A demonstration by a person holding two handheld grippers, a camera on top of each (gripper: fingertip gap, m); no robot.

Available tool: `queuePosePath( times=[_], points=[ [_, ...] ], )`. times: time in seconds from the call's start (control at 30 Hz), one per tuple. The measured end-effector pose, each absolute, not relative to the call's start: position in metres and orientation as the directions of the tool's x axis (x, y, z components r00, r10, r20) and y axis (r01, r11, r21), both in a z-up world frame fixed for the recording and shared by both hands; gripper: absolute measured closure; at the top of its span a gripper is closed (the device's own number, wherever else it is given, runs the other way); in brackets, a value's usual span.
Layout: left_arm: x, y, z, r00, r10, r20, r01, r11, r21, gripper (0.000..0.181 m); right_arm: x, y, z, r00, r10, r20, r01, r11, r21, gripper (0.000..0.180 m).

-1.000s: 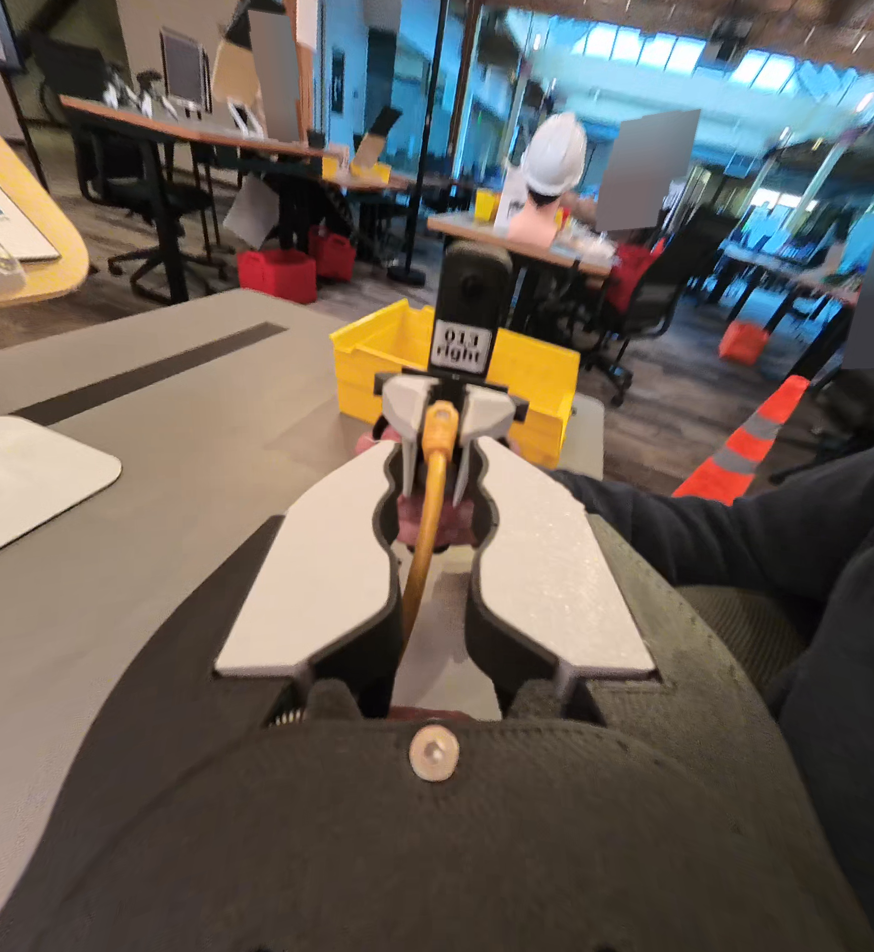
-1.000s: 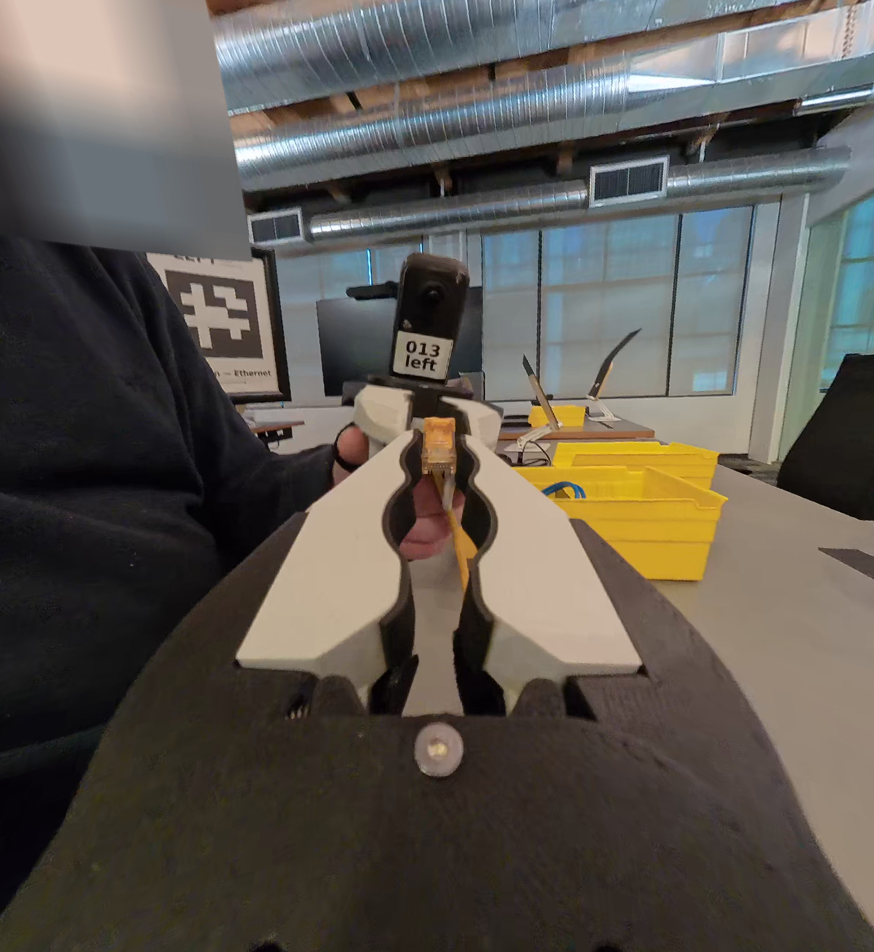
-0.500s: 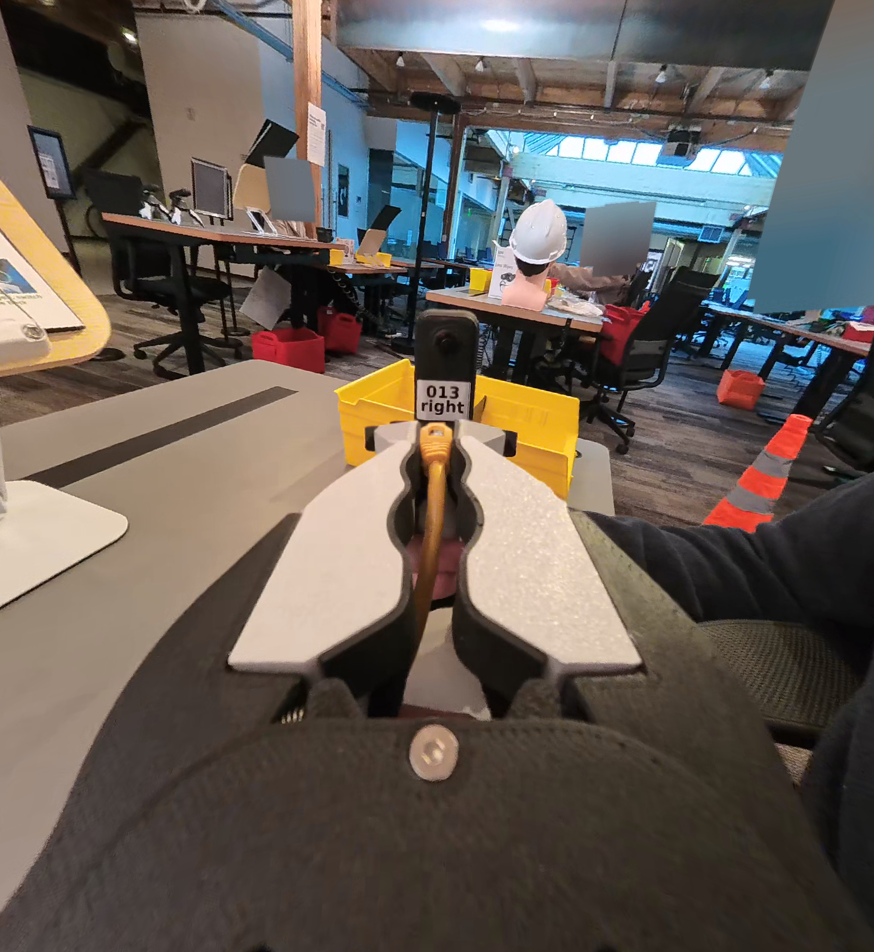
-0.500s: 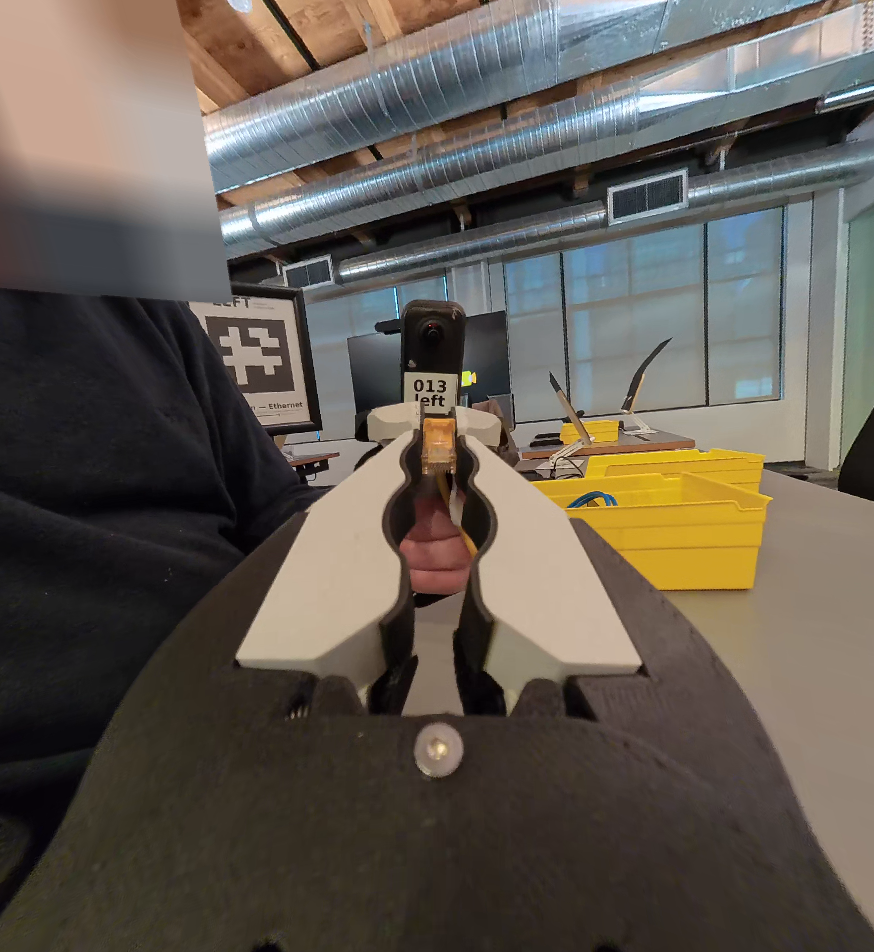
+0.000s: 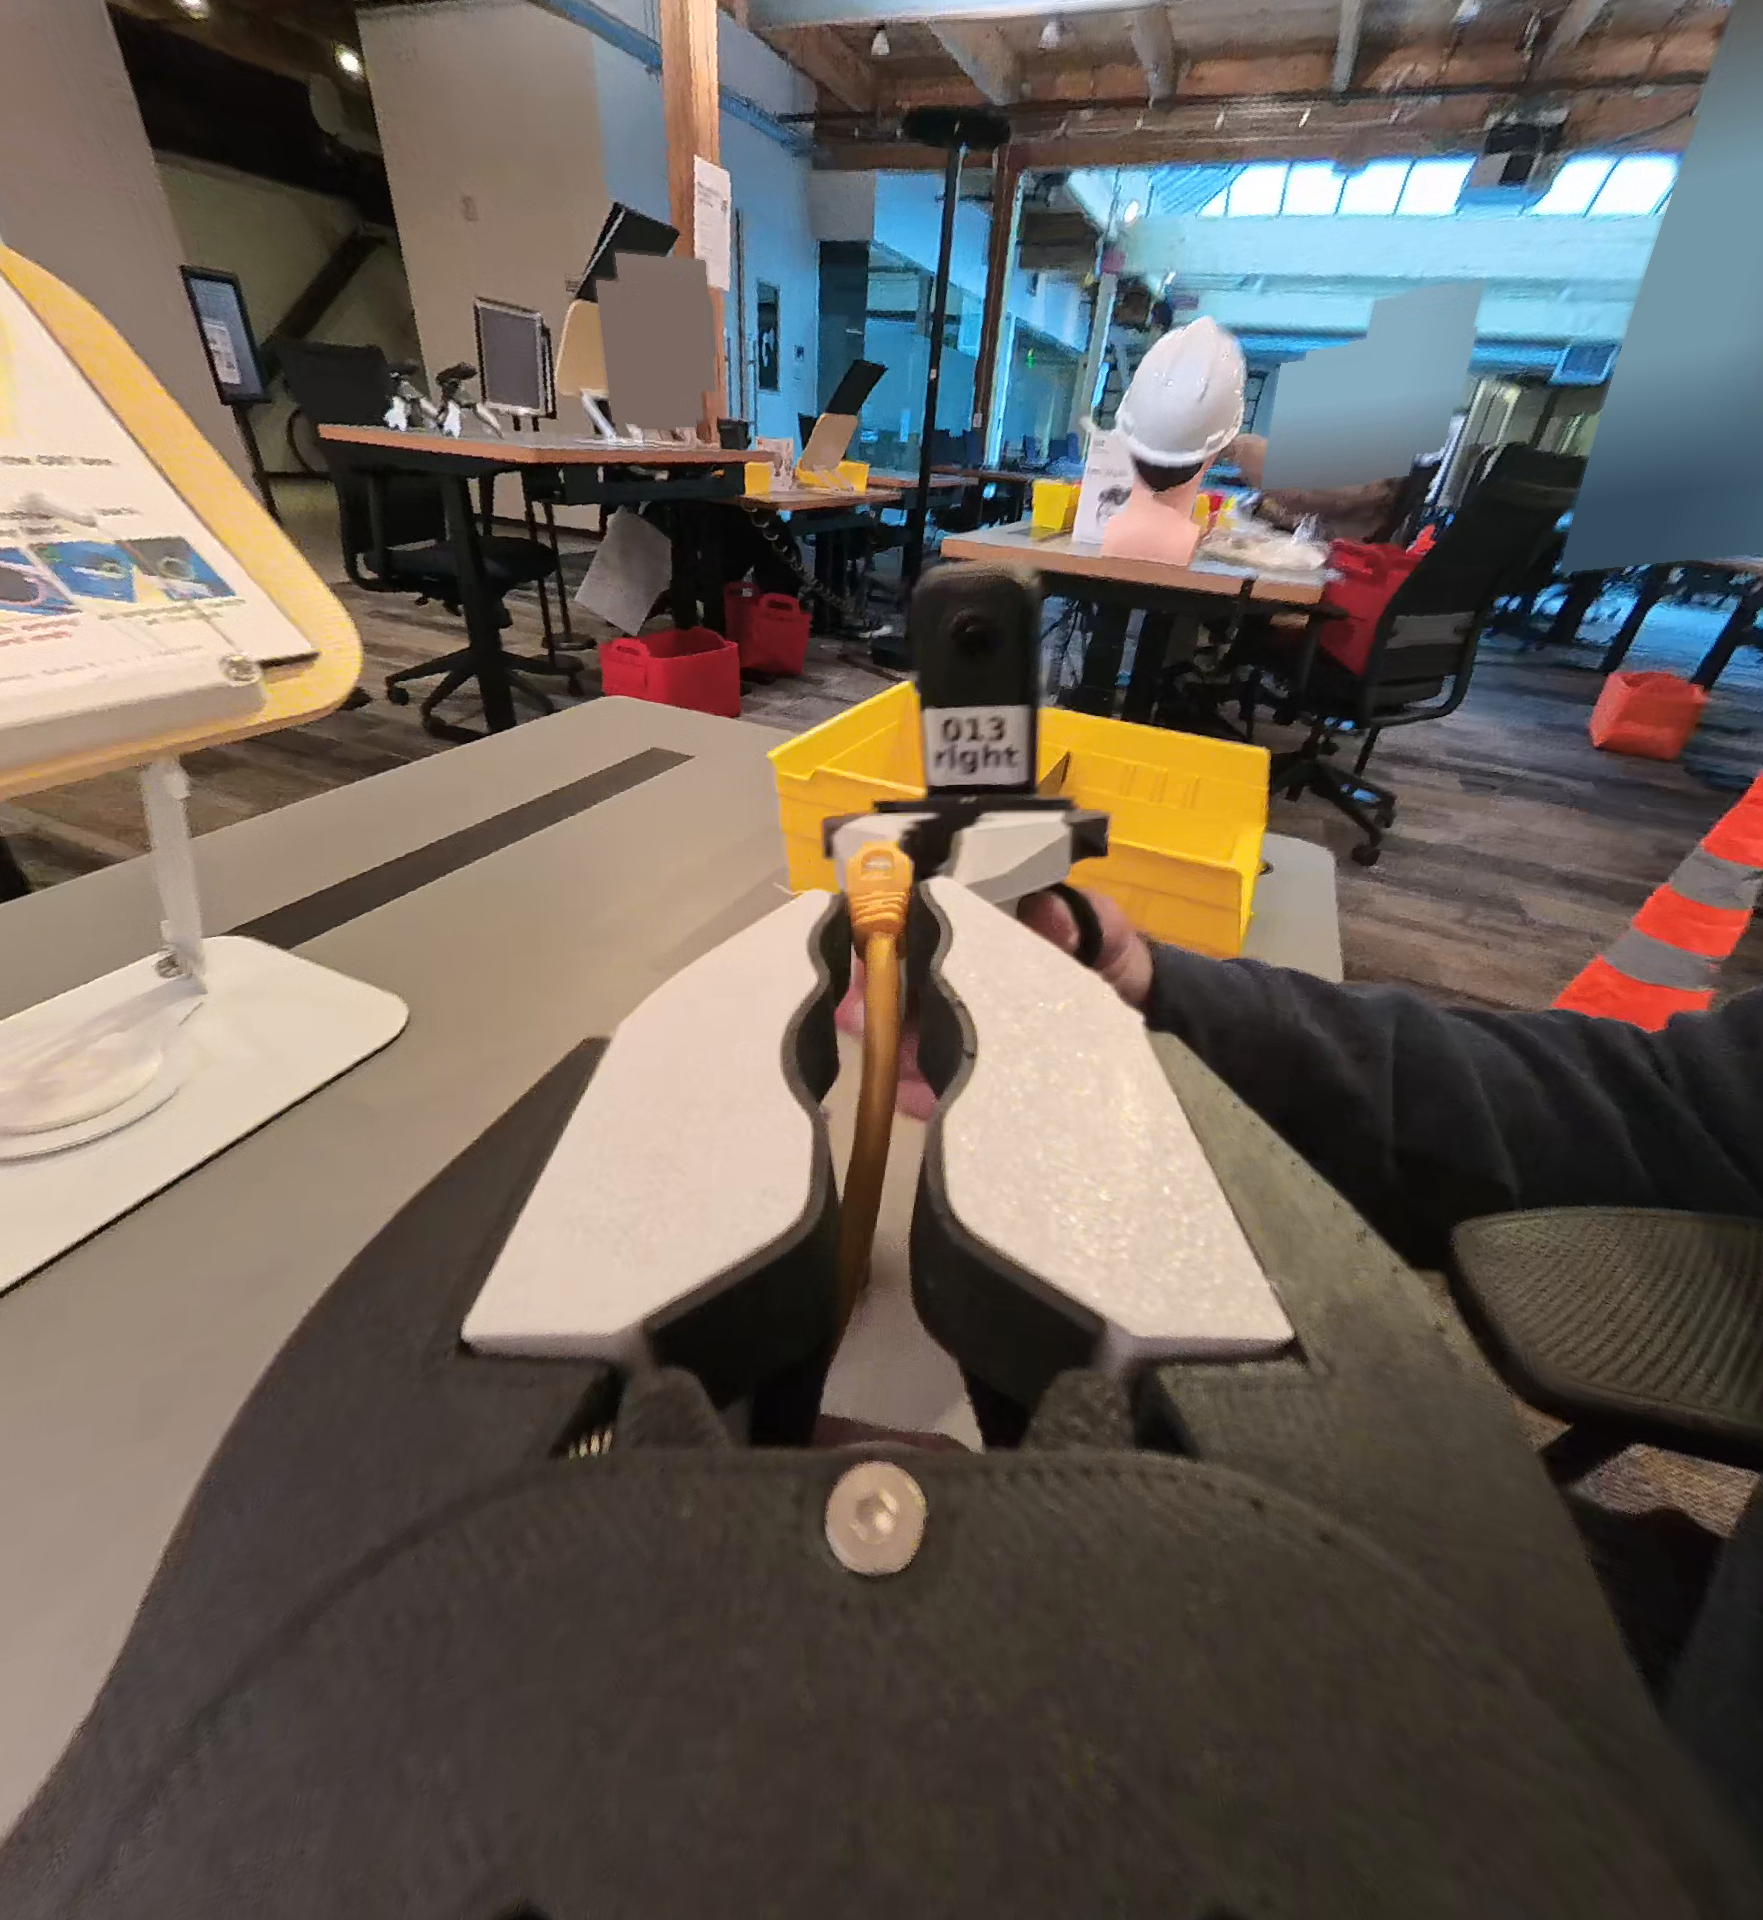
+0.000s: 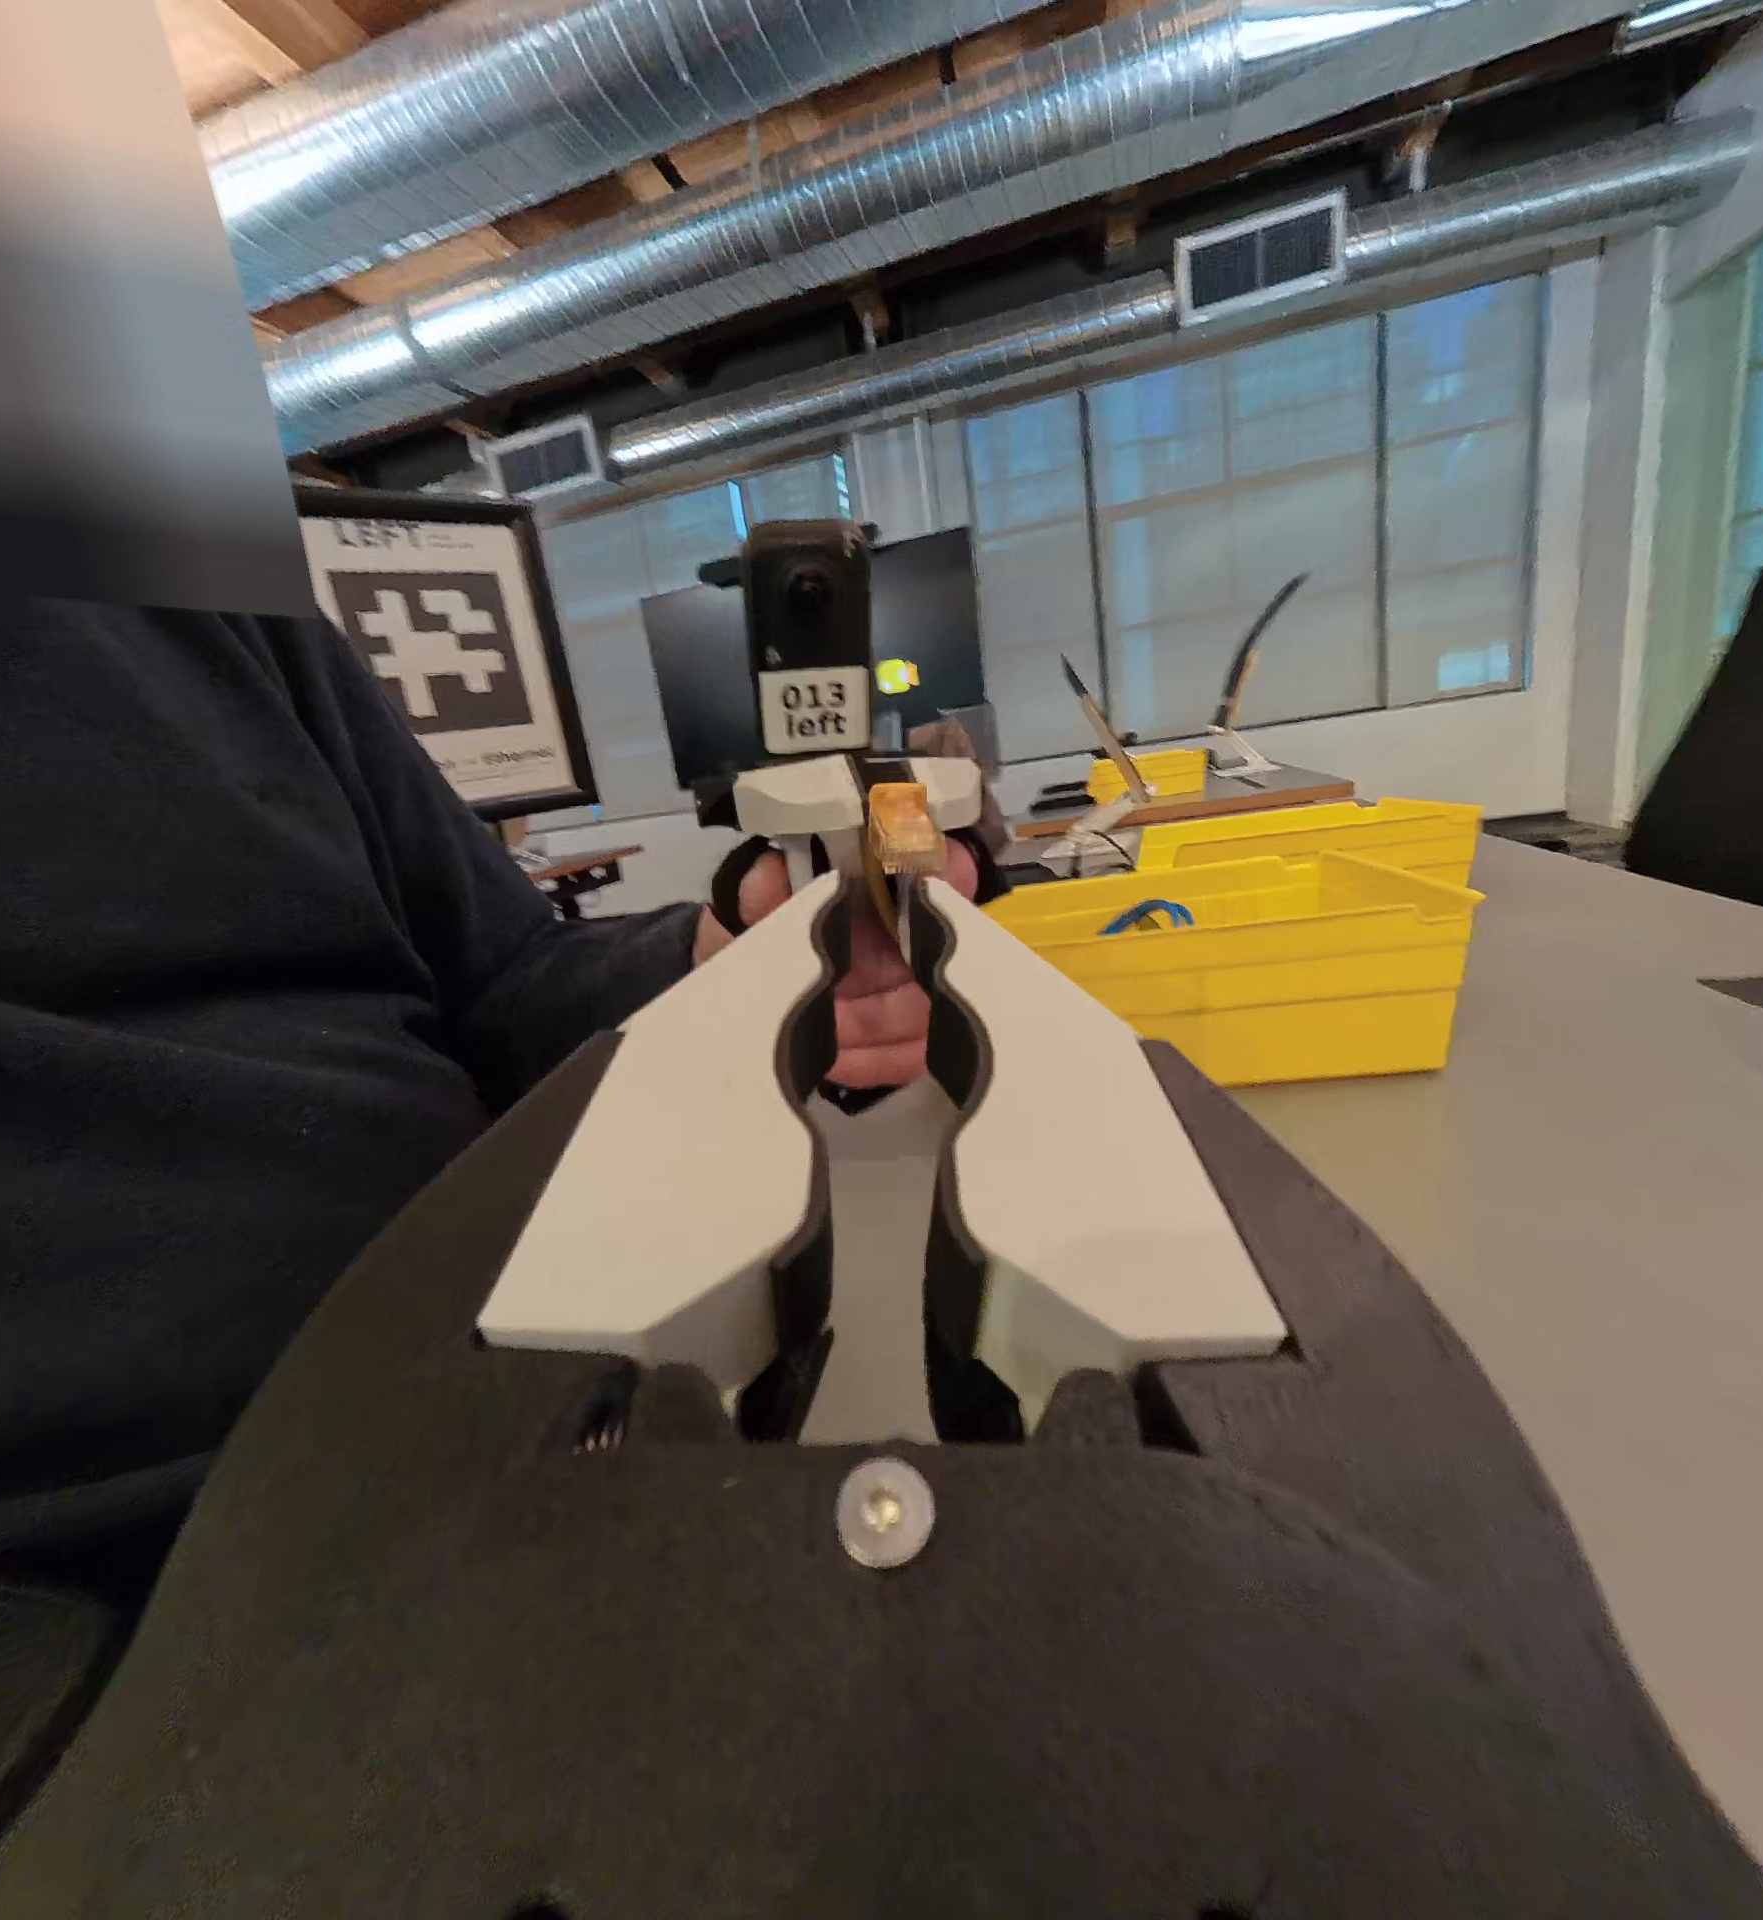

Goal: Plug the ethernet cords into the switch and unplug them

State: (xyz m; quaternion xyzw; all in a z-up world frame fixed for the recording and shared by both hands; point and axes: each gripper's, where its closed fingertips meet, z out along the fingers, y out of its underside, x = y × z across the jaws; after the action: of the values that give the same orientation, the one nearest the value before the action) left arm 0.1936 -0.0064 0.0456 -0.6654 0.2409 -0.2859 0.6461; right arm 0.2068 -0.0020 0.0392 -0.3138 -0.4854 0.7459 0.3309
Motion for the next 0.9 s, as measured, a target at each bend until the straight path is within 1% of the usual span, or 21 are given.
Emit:
queuePosePath(
  times=[0.17, 0.27, 0.3, 0.4, 0.43, 0.5, 0.57, 0.63, 0.77, 0.9],
  points=[
    [0.175, -0.002, 0.037, 0.738, -0.671, 0.063, 0.012, -0.081, -0.997, 0.170, 0.211, 0.011, 0.033, -0.479, 0.869, -0.122, -0.155, -0.221, -0.963, 0.169],
    [0.166, -0.001, 0.035, 0.748, -0.662, 0.042, -0.021, -0.087, -0.996, 0.170, 0.212, 0.022, 0.020, -0.368, 0.923, -0.113, -0.068, -0.147, -0.987, 0.163],
    [0.164, -0.001, 0.034, 0.742, -0.669, 0.041, -0.030, -0.094, -0.995, 0.170, 0.213, 0.026, 0.016, -0.320, 0.940, -0.116, -0.033, -0.133, -0.991, 0.159],
    [0.153, -0.001, 0.031, 0.753, -0.657, 0.018, -0.061, -0.097, -0.993, 0.170, 0.218, 0.030, 0.004, -0.232, 0.964, -0.132, 0.057, -0.122, -0.991, 0.129],
    [0.150, -0.002, 0.030, 0.751, -0.660, 0.017, -0.065, -0.099, -0.993, 0.170, 0.220, 0.033, -0.008, -0.189, 0.975, -0.117, 0.129, -0.093, -0.987, 0.127],
    [0.145, -0.004, 0.027, 0.753, -0.658, 0.010, -0.078, -0.105, -0.991, 0.170, 0.225, 0.039, -0.038, -0.113, 0.990, -0.083, 0.299, -0.046, -0.953, 0.119],
    [0.142, -0.005, 0.024, 0.753, -0.658, 0.009, -0.084, -0.110, -0.990, 0.170, 0.233, 0.046, -0.071, -0.040, 0.998, -0.055, 0.475, -0.029, -0.880, 0.118],
    [0.140, -0.006, 0.021, 0.756, -0.655, 0.011, -0.083, -0.112, -0.990, 0.170, 0.238, 0.047, -0.097, -0.007, 0.999, -0.045, 0.578, -0.033, -0.816, 0.117],
    [0.136, -0.007, 0.016, 0.757, -0.653, 0.020, -0.071, -0.113, -0.991, 0.170, 0.234, 0.050, -0.141, 0.075, 0.996, -0.040, 0.696, -0.081, -0.713, 0.103],
    [0.131, -0.008, 0.014, 0.764, -0.645, 0.017, -0.071, -0.110, -0.991, 0.170, 0.225, 0.056, -0.159, 0.173, 0.984, 0.041, 0.723, -0.099, -0.684, 0.100]
  ],
)
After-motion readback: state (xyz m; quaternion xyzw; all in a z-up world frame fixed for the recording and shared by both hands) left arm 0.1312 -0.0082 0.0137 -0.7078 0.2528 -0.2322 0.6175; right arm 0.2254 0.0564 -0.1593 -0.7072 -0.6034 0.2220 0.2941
